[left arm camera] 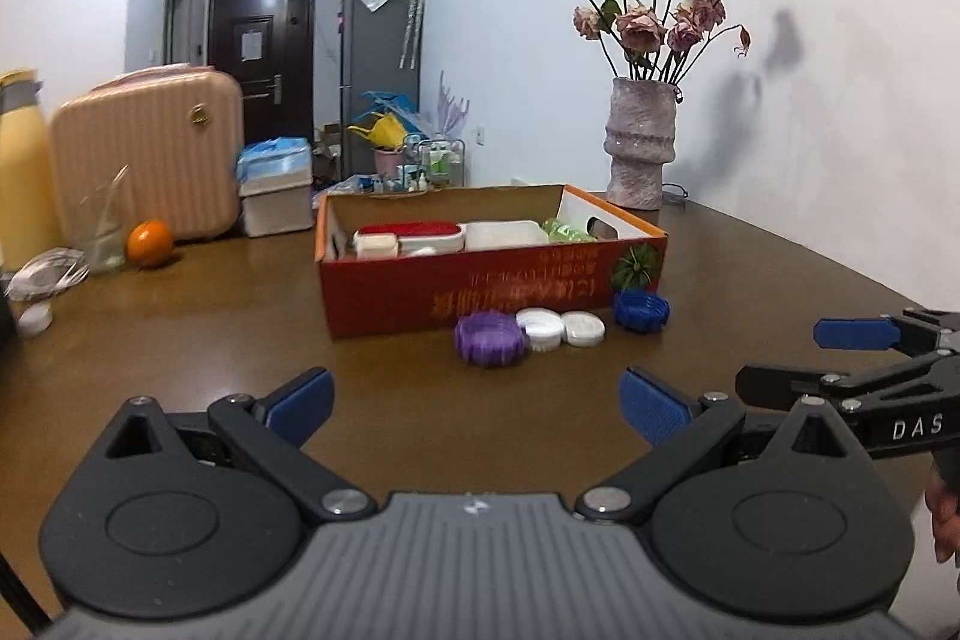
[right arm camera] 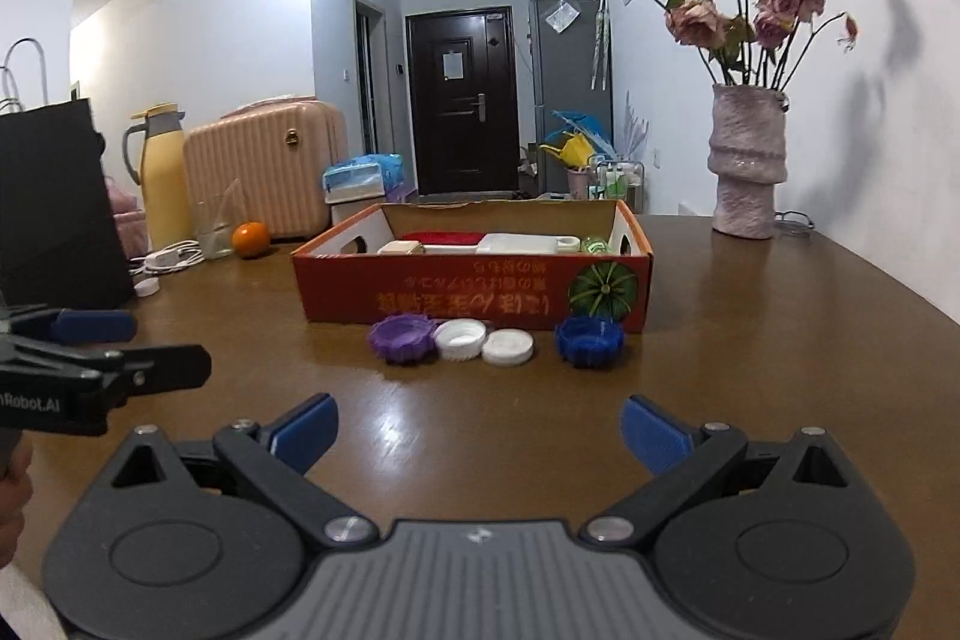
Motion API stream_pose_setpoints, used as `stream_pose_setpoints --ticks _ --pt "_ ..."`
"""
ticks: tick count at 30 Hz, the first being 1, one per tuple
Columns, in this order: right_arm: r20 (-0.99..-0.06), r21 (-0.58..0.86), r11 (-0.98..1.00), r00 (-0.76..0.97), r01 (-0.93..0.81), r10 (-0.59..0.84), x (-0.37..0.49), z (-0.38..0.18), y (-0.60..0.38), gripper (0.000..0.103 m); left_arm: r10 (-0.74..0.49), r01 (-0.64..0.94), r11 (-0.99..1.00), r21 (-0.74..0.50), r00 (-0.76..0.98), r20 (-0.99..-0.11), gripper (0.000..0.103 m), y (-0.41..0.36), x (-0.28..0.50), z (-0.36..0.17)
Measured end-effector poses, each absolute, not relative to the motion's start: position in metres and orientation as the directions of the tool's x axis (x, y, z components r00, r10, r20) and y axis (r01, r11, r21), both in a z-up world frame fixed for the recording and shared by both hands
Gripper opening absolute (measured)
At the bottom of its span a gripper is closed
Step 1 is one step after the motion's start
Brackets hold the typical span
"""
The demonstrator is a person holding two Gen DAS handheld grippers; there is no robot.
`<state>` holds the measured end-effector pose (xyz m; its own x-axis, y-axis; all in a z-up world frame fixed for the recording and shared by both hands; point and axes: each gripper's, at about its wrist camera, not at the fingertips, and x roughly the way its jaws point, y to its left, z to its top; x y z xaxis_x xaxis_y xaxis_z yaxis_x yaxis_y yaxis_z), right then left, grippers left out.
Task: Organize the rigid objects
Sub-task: 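Move the right tool to the blue cap while the left tool reaches the purple cap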
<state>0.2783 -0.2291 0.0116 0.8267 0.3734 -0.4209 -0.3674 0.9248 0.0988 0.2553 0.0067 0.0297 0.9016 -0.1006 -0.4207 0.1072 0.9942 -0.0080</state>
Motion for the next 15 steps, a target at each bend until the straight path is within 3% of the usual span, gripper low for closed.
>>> stream_pose_setpoints --ticks 10,15 --pt "-0.516 0.113 0.941 0.79 -0.32 0.331 0.399 0.008 -0.241 0.099 -0.152 0.146 0.988 -0.054 0.813 -0.562 0.101 0.006 0.37 0.002" --pt "-0.566 0.107 0.946 0.763 -0.307 0.311 0.447 -0.005 -0.234 0.093 -0.134 0.15 0.988 -0.023 0.794 -0.593 0.086 -0.004 0.414 -0.013"
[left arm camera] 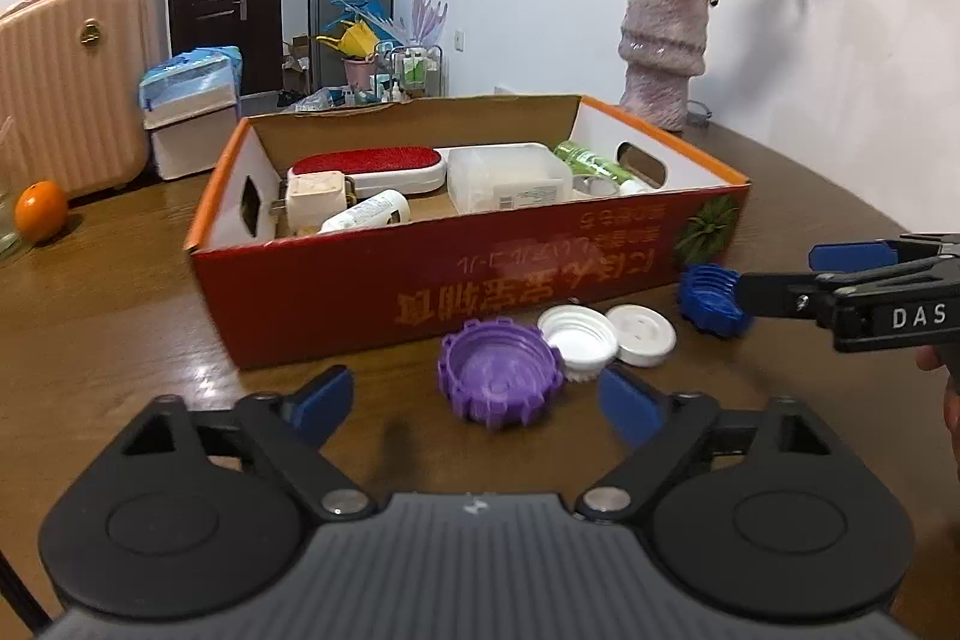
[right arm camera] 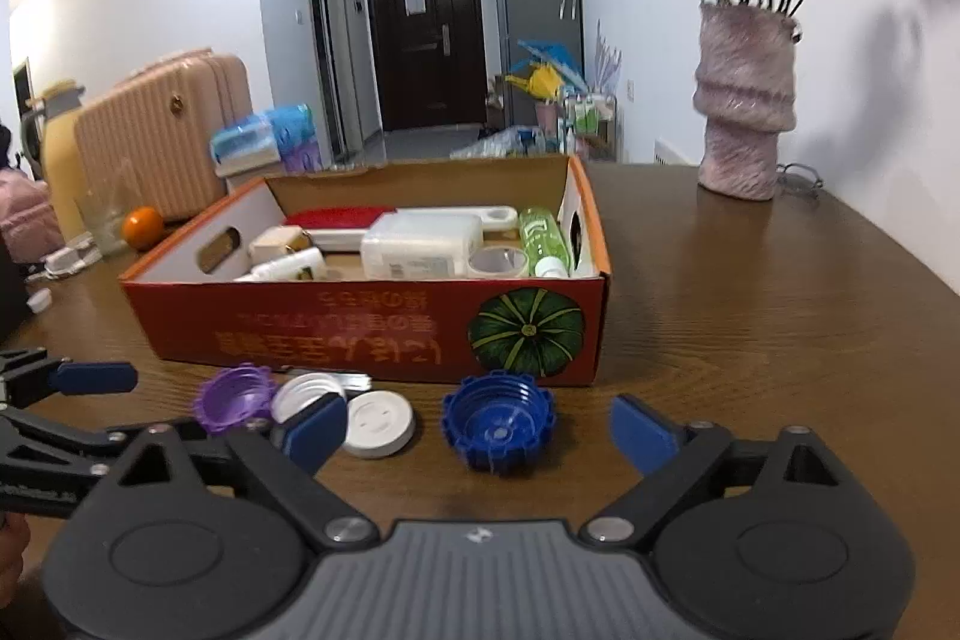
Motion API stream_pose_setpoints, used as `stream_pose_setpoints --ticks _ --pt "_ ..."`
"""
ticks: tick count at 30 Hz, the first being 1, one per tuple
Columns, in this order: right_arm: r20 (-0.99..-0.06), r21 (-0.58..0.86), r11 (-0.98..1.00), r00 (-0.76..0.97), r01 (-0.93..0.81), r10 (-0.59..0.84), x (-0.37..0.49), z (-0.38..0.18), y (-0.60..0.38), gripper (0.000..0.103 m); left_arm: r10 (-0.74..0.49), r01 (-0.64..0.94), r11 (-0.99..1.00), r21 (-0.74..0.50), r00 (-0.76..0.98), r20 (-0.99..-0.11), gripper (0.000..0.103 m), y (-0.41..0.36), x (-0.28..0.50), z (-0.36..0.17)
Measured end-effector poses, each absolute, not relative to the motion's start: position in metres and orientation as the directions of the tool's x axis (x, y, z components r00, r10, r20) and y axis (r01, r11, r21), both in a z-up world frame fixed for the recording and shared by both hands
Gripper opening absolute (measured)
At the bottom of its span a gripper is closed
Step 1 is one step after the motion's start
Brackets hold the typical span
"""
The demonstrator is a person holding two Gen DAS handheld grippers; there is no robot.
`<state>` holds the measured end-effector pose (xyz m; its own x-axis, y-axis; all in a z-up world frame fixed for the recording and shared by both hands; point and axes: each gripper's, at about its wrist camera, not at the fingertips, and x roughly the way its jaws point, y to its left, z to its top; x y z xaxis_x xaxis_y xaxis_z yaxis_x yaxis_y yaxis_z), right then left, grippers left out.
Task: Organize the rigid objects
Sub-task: 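Move the right tool to the blue cap while the left tool reaches the purple cap, then close the right gripper on the blue cap while the left gripper closes on the purple cap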
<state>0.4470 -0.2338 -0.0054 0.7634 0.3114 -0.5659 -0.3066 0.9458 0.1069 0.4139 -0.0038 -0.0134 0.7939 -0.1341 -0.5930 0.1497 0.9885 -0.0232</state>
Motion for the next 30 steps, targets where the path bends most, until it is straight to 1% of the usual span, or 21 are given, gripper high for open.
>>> stream_pose_setpoints --ticks 1,3,6,7,8,10,12,13,17,24,30 --pt "-0.572 0.108 0.945 0.758 -0.31 0.314 0.454 -0.009 -0.232 0.092 -0.135 0.151 0.988 -0.024 0.791 -0.597 0.083 -0.005 0.42 -0.015" --pt "-0.58 0.114 0.942 0.749 -0.314 0.32 0.463 -0.016 -0.229 0.085 -0.158 0.168 0.985 -0.04 0.781 -0.604 0.083 -0.007 0.429 -0.02" --pt "-0.593 0.106 0.941 0.739 -0.322 0.319 0.47 -0.026 -0.225 0.082 -0.18 0.187 0.981 -0.054 0.766 -0.617 0.077 -0.01 0.436 -0.028" --pt "-0.598 0.106 0.942 0.737 -0.318 0.316 0.472 -0.029 -0.225 0.08 -0.183 0.191 0.98 -0.054 0.763 -0.62 0.073 -0.01 0.438 -0.029" --pt "-0.601 0.108 0.943 0.735 -0.314 0.314 0.474 -0.031 -0.224 0.077 -0.188 0.196 0.979 -0.056 0.759 -0.623 0.066 -0.01 0.44 -0.03" --pt "-0.606 0.113 0.944 0.732 -0.31 0.313 0.479 -0.034 -0.224 0.071 -0.193 0.197 0.978 -0.065 0.753 -0.629 0.062 -0.01 0.444 -0.032" --pt "-0.609 0.124 0.945 0.728 -0.304 0.314 0.482 -0.036 -0.226 0.057 -0.195 0.191 0.979 -0.073 0.756 -0.625 0.057 -0.008 0.445 -0.033" --pt "-0.611 0.131 0.945 0.726 -0.301 0.316 0.483 -0.037 -0.227 0.053 -0.195 0.19 0.979 -0.075 0.757 -0.623 0.055 -0.007 0.445 -0.033" --pt "-0.612 0.144 0.946 0.725 -0.292 0.317 0.485 -0.039 -0.23 0.052 -0.203 0.202 0.977 -0.072 0.758 -0.62 0.054 -0.008 0.442 -0.033" --pt "-0.617 0.1 0.945 0.725 -0.311 0.304 0.482 -0.037 -0.225 0.052 -0.191 0.215 0.976 -0.03 0.78 -0.596 0.054 -0.017 0.427 -0.025" --pt "-0.577 0.07 0.945 0.759 -0.32 0.3 0.456 -0.015 -0.228 0.052 -0.174 0.196 0.98 -0.019 0.82 -0.546 0.054 -0.016 0.394 0.001"
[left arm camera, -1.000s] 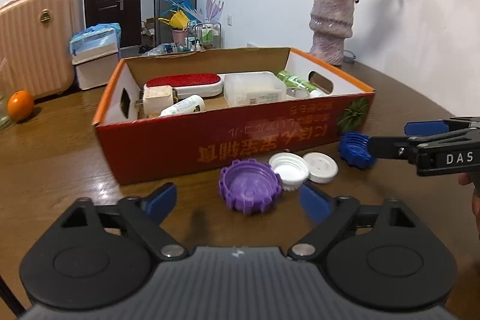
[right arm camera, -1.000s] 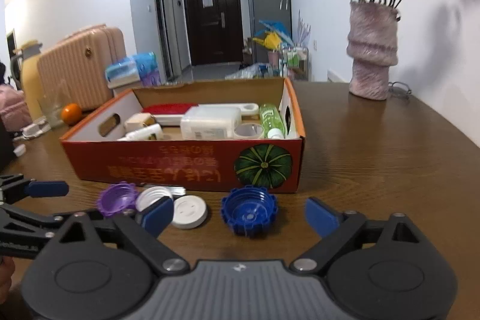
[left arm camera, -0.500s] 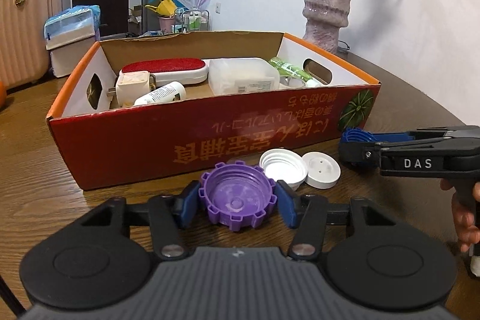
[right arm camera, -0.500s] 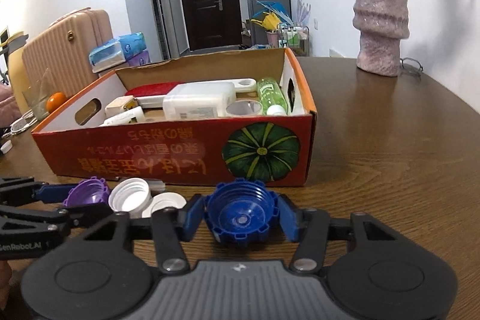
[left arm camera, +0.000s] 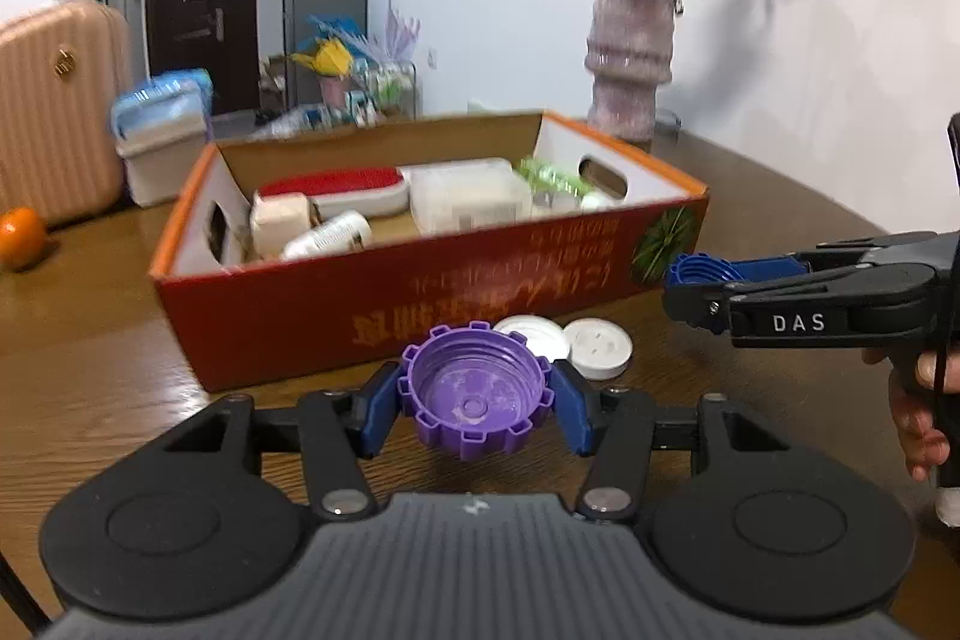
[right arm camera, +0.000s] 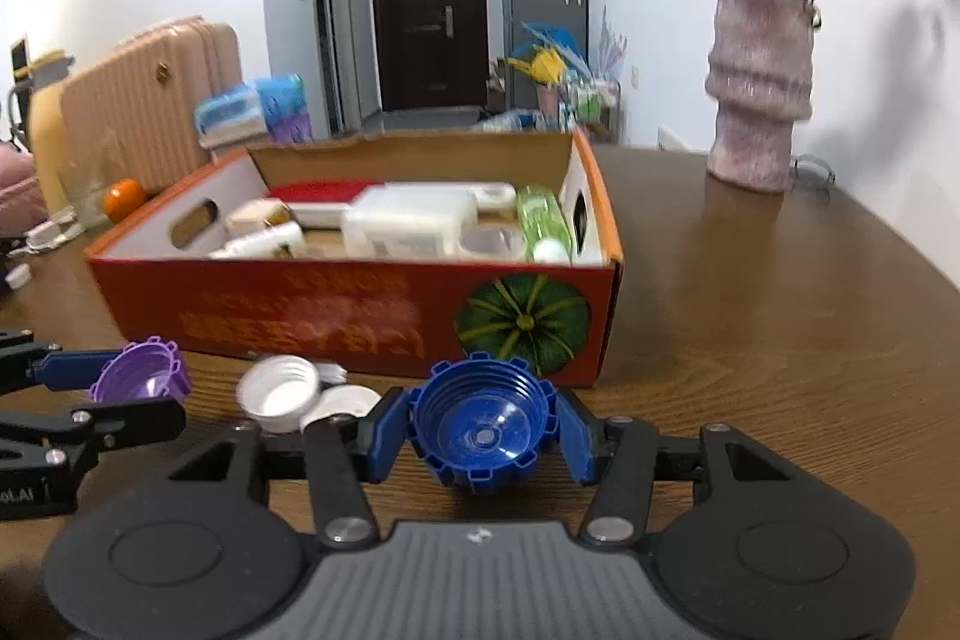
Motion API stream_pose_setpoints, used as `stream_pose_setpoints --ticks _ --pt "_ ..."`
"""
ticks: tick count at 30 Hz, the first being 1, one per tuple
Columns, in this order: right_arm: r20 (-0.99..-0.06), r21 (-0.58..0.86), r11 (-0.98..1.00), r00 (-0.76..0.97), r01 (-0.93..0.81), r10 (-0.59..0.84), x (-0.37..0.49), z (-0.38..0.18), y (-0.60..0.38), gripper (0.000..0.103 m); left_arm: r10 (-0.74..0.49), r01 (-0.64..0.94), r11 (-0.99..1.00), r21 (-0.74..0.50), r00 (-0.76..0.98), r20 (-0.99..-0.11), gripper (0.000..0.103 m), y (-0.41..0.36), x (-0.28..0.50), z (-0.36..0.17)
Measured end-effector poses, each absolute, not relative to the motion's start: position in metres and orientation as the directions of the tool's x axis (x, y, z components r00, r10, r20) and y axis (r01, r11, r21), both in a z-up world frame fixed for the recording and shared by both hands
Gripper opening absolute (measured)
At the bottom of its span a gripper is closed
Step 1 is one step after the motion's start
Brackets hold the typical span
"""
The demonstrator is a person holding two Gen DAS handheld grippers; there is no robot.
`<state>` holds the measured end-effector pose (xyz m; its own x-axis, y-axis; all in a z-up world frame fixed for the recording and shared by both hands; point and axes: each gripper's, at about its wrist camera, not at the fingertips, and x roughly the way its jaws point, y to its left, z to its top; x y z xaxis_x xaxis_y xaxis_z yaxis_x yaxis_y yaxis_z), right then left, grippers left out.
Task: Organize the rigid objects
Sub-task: 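Close the right gripper on the blue cap while the left gripper closes on the purple cap, then carry the blue and purple caps into the cardboard box and open both grippers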
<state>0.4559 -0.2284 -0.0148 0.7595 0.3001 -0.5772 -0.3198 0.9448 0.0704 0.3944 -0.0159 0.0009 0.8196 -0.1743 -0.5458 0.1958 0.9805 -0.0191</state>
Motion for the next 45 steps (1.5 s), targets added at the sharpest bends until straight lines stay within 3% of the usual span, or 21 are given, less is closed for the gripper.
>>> stream_pose_setpoints --ticks 9,20,37,45 --pt "-0.465 0.002 0.923 0.817 -0.386 0.342 0.382 0.036 -0.22 0.052 -0.113 0.146 0.988 0.059 0.915 -0.386 0.054 -0.025 0.318 0.054" --pt "-0.287 -0.048 0.9 0.869 -0.434 0.404 0.283 0.105 -0.213 0.052 -0.089 0.104 0.993 0.052 0.969 -0.23 0.054 -0.024 0.222 0.1" --pt "-0.106 -0.014 0.91 0.906 -0.414 0.41 0.122 0.124 -0.233 0.052 0.011 -0.012 1.0 -0.012 0.999 -0.032 0.054 -0.004 0.075 0.118" --pt "-0.108 0.007 0.909 0.904 -0.416 0.414 0.115 0.123 -0.238 0.052 -0.02 0.019 1.0 -0.015 0.998 -0.055 0.054 -0.008 0.071 0.113"
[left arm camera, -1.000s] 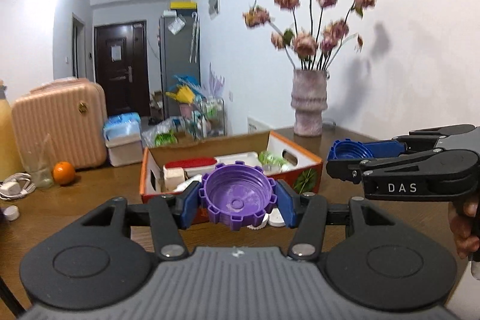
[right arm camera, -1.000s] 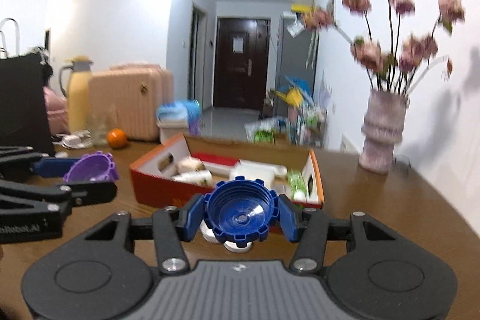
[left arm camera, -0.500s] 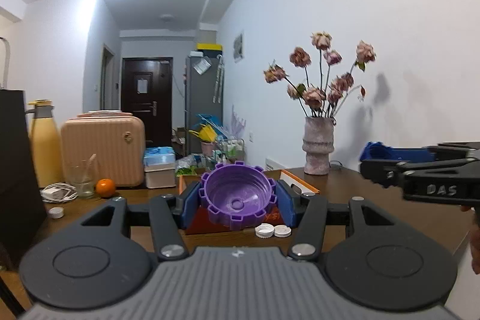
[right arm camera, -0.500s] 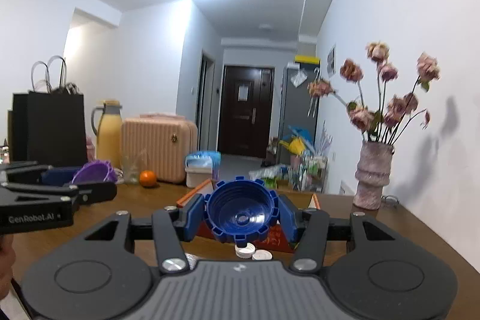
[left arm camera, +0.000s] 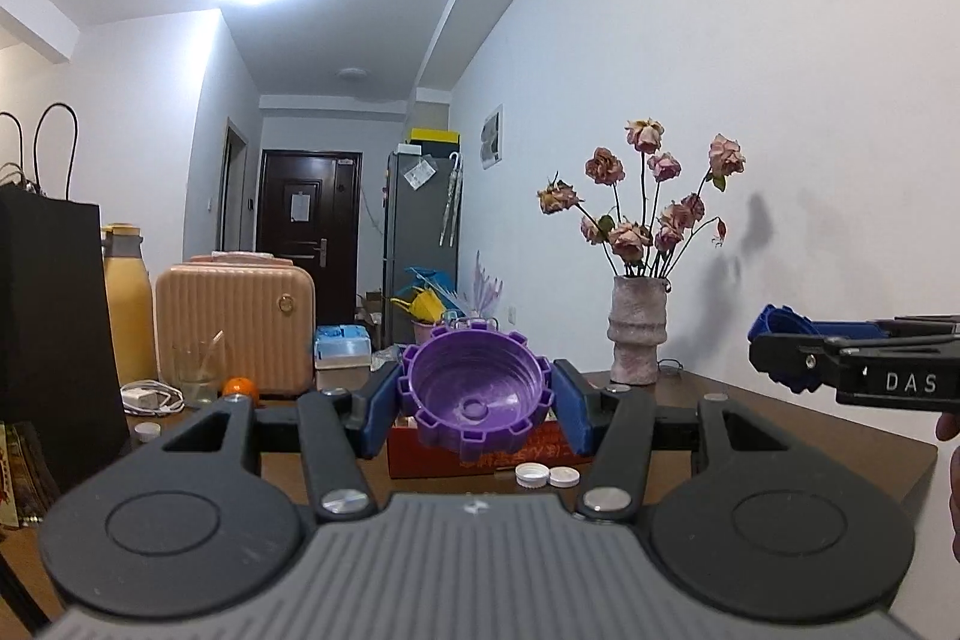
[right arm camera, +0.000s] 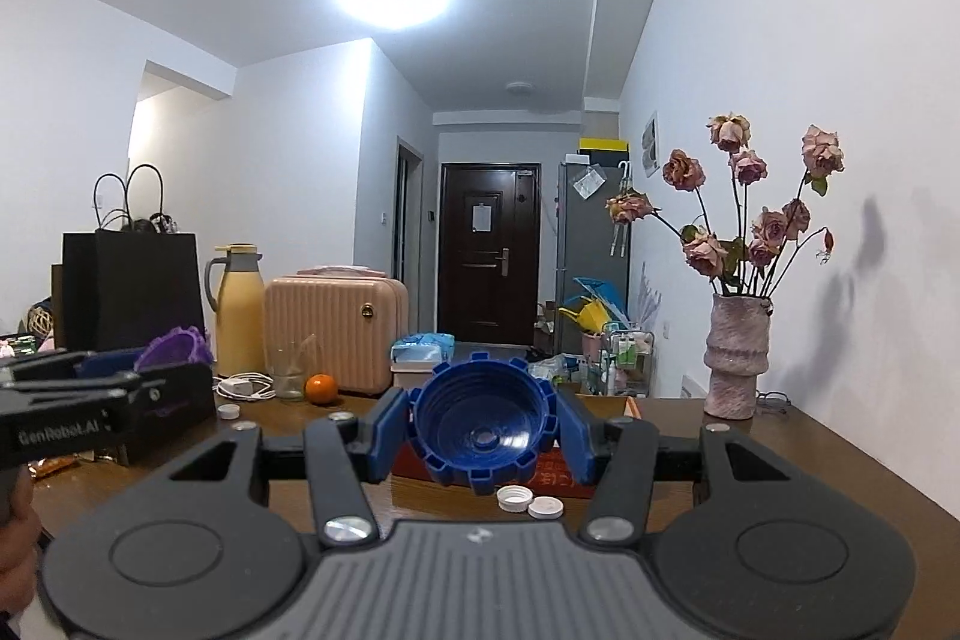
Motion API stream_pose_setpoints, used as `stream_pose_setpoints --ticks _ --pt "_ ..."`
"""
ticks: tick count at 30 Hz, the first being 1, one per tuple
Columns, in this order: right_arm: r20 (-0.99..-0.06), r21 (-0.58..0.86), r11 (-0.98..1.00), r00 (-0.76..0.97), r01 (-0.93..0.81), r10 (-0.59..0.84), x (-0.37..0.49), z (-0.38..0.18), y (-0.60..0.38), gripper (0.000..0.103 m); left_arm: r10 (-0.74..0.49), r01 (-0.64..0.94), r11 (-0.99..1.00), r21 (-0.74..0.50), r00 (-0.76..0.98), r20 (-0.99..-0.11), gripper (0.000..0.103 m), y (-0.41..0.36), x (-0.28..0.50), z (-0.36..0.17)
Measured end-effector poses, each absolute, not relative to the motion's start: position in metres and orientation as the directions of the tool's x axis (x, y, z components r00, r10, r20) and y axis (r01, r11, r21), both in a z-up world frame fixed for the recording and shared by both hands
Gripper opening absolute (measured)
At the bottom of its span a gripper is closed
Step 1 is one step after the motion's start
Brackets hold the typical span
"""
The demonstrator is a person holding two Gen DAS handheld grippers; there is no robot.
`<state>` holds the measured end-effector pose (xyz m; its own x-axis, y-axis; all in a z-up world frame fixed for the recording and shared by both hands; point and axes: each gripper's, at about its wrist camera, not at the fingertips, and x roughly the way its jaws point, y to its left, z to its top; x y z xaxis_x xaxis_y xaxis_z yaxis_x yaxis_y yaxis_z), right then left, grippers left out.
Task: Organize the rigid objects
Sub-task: 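Carry the blue and purple caps into the cardboard box and open both grippers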
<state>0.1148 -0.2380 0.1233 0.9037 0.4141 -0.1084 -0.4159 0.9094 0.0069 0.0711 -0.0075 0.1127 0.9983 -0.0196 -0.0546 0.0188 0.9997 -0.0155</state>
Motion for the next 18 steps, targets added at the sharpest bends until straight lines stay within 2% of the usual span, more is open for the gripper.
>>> stream_pose_setpoints --ticks 9,18 --pt "-0.159 0.015 0.913 0.9 -0.409 0.406 0.143 0.111 -0.236 0.052 -0.019 0.018 1.0 -0.01 0.997 -0.079 0.054 -0.004 0.1 0.105" --pt "-0.207 0.011 0.902 0.881 -0.432 0.425 0.227 0.113 -0.228 0.052 -0.009 0.01 1.0 0.014 0.993 -0.118 0.054 0.009 0.192 0.109"
